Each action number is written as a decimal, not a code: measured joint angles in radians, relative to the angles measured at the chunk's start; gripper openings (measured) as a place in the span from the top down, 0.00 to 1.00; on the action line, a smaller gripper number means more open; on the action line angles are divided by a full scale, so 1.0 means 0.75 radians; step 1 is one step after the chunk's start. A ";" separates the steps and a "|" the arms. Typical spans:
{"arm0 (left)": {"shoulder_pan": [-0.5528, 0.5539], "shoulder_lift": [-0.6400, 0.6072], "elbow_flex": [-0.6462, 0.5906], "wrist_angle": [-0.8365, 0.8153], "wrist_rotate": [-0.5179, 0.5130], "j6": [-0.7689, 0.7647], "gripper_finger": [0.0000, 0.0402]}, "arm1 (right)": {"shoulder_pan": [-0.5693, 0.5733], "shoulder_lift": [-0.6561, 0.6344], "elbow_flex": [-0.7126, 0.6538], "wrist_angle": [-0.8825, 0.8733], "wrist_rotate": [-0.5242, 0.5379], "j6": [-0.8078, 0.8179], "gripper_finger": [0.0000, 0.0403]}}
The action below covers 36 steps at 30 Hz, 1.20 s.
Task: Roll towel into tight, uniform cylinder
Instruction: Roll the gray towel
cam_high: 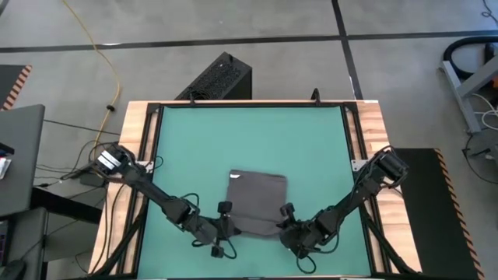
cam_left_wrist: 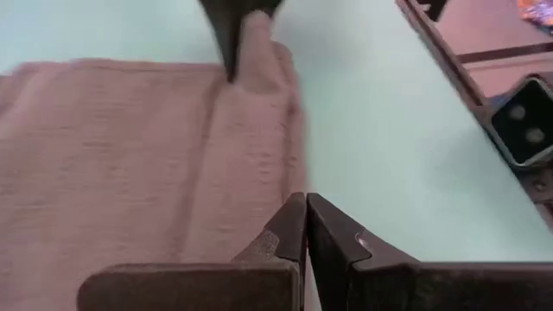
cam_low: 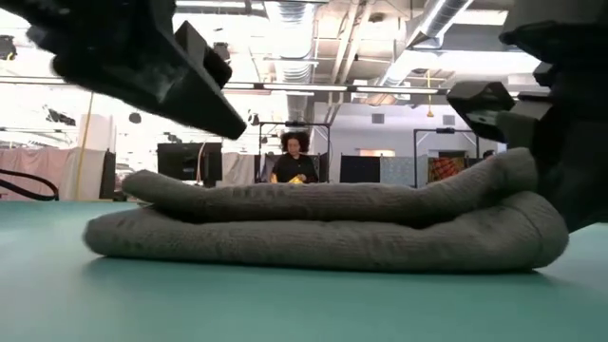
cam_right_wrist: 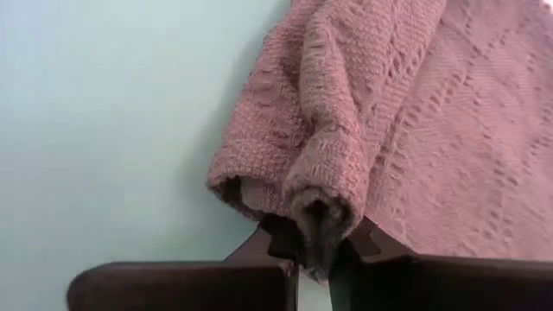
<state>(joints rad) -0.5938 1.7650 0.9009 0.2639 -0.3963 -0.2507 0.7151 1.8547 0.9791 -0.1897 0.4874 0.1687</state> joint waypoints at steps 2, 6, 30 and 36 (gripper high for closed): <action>0.011 -0.024 0.000 -0.030 -0.029 0.003 1.00 | -0.001 -0.012 -0.001 -0.001 -0.024 0.060 0.89; 0.052 -0.029 0.001 -0.150 -0.068 0.052 1.00 | 0.000 -0.058 -0.003 -0.017 -0.147 0.147 0.89; 0.499 -0.003 -0.001 -0.147 0.426 0.568 1.00 | 0.006 -0.187 -0.004 -0.114 -0.314 0.390 0.89; 0.555 0.031 0.000 -0.019 0.590 0.702 1.00 | 0.024 -0.187 -0.004 -0.121 -0.319 0.407 0.89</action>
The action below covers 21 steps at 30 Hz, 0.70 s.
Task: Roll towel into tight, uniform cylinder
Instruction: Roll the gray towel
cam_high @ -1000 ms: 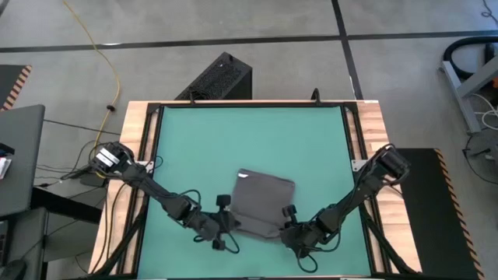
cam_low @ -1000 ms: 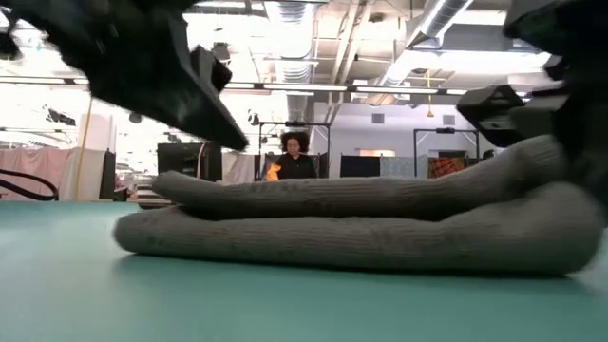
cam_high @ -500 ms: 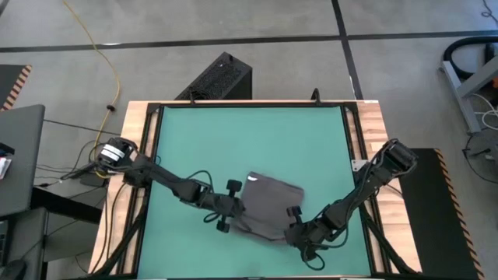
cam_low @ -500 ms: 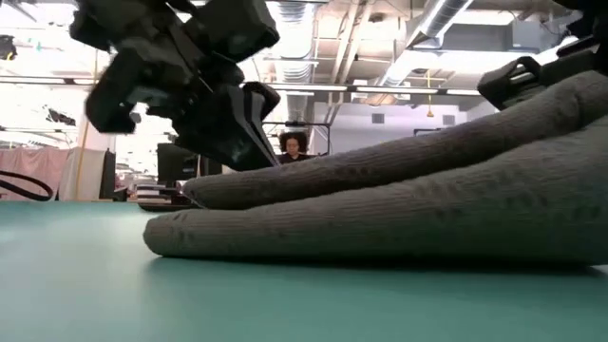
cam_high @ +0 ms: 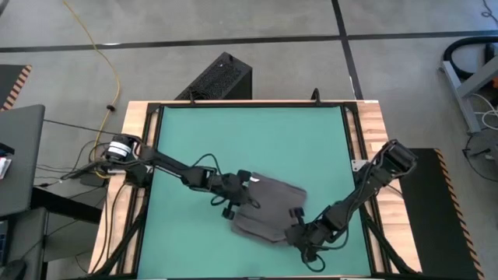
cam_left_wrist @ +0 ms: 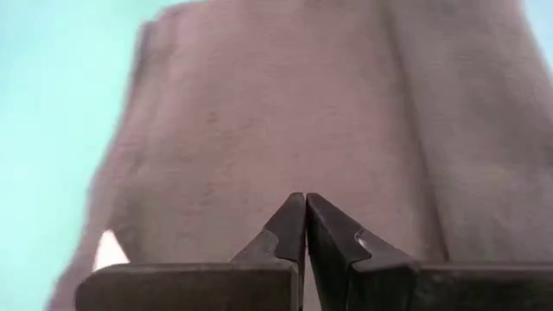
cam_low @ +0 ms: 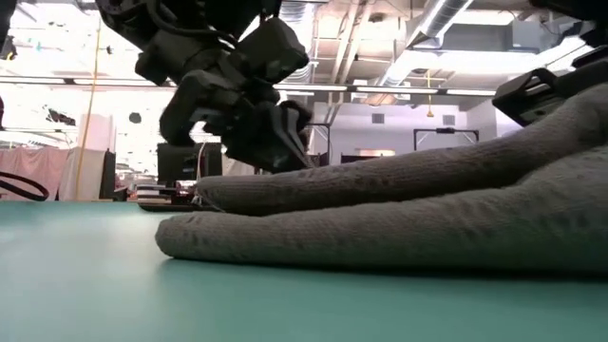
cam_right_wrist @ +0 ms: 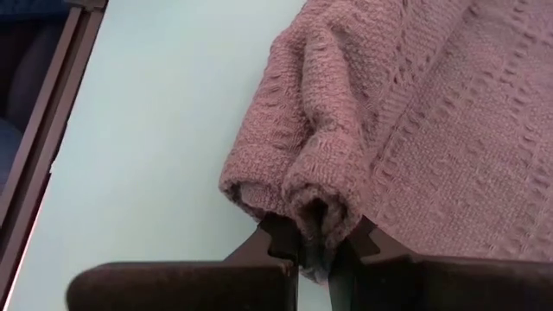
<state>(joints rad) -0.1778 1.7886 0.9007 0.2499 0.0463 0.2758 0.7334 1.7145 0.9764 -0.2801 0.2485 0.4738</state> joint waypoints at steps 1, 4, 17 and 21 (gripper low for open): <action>0.000 0.012 0.000 0.013 0.034 0.043 1.00 | 0.001 0.000 0.000 0.000 0.001 0.000 0.89; -0.005 0.036 -0.001 0.007 0.070 0.129 1.00 | 0.000 0.000 0.000 0.002 -0.001 0.000 0.89; 0.043 0.234 0.147 -0.054 -0.140 0.016 1.00 | 0.001 0.000 0.001 -0.004 -0.006 0.022 0.89; 0.039 0.249 0.144 -0.124 -0.046 -0.118 1.00 | 0.003 0.000 0.001 -0.016 -0.010 0.107 0.89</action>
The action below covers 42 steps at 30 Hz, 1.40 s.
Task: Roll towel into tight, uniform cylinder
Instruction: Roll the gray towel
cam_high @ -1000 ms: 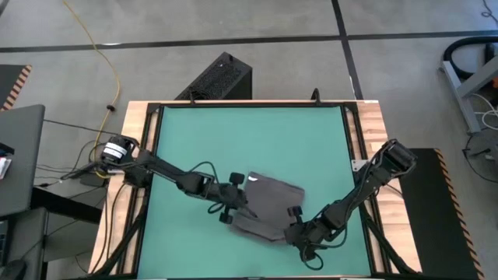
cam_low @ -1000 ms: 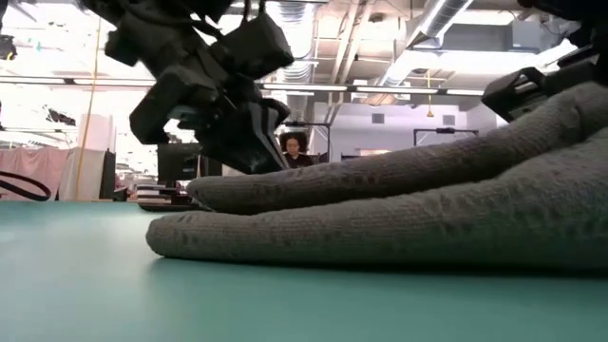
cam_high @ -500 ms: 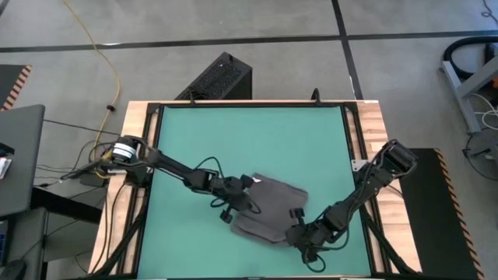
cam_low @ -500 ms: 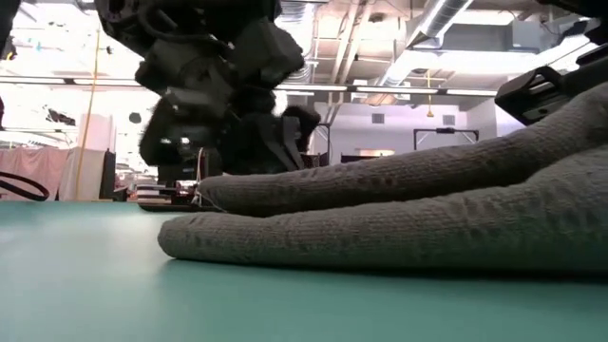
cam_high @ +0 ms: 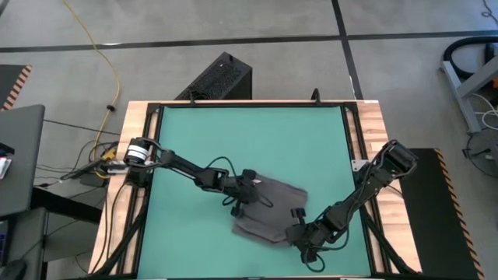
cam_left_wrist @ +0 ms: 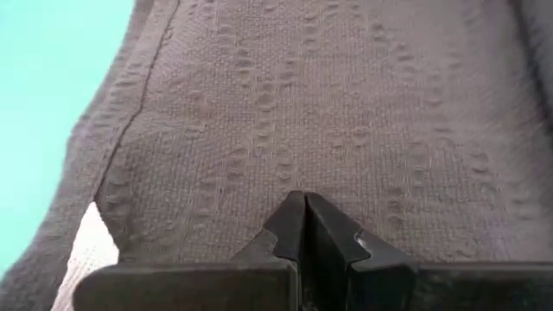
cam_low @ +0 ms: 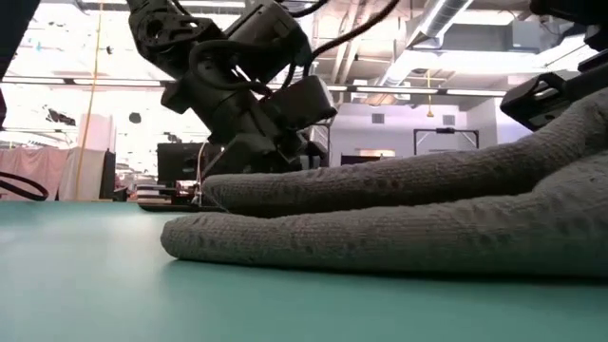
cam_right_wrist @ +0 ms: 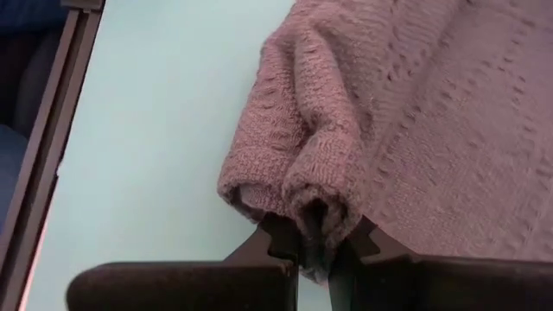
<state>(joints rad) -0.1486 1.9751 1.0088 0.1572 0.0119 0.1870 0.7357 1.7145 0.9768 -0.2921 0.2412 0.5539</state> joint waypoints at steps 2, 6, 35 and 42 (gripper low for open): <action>-0.013 0.002 0.000 -0.008 0.009 -0.081 1.00 | 0.003 0.000 0.000 -0.008 -0.006 0.067 0.89; -0.040 0.001 0.001 -0.029 0.012 -0.232 1.00 | 0.006 0.000 0.000 -0.030 -0.012 0.218 0.89; -0.146 0.003 -0.003 -0.038 0.023 -0.595 1.00 | 0.001 -0.090 0.000 0.041 -0.165 1.260 0.89; -0.149 -0.004 -0.006 -0.009 0.028 -0.645 1.00 | -0.023 -0.067 -0.001 -0.055 -0.296 1.504 0.89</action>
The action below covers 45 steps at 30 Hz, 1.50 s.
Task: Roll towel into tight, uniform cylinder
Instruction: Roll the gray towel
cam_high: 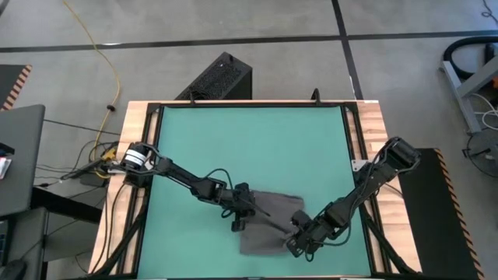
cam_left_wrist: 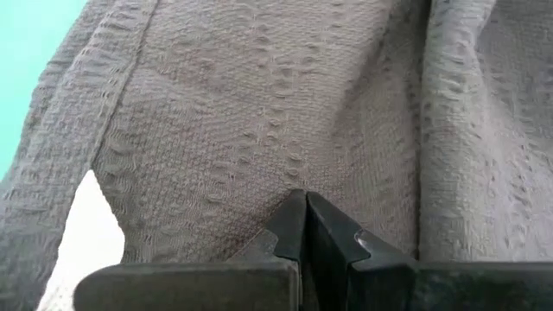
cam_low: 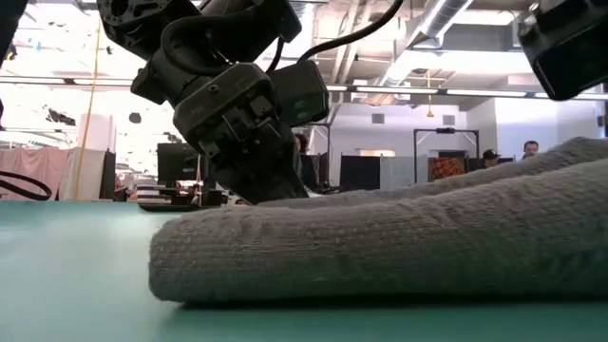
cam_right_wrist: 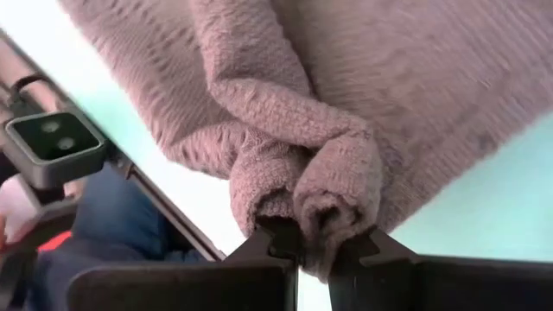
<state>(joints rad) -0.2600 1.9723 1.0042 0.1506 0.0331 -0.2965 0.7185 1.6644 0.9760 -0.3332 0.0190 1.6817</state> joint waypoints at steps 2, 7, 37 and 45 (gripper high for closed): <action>0.000 -0.014 -0.002 0.002 0.005 0.007 1.00 | -0.016 0.003 0.000 0.012 -0.046 0.012 0.89; 0.000 -0.068 -0.003 0.001 0.016 0.022 1.00 | -0.053 0.004 0.001 0.035 -0.192 -0.004 0.89; -0.221 -0.061 0.007 0.318 -0.119 0.627 1.00 | -0.146 0.004 0.000 0.051 -0.238 -0.199 0.89; -0.212 0.129 0.099 0.375 -0.124 0.602 1.00 | -0.149 0.004 0.000 0.050 -0.220 -0.219 0.89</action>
<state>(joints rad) -0.4187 2.0688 1.0787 0.4319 -0.0601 0.1549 0.6069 1.6676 0.9760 -0.2956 -0.1459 1.5173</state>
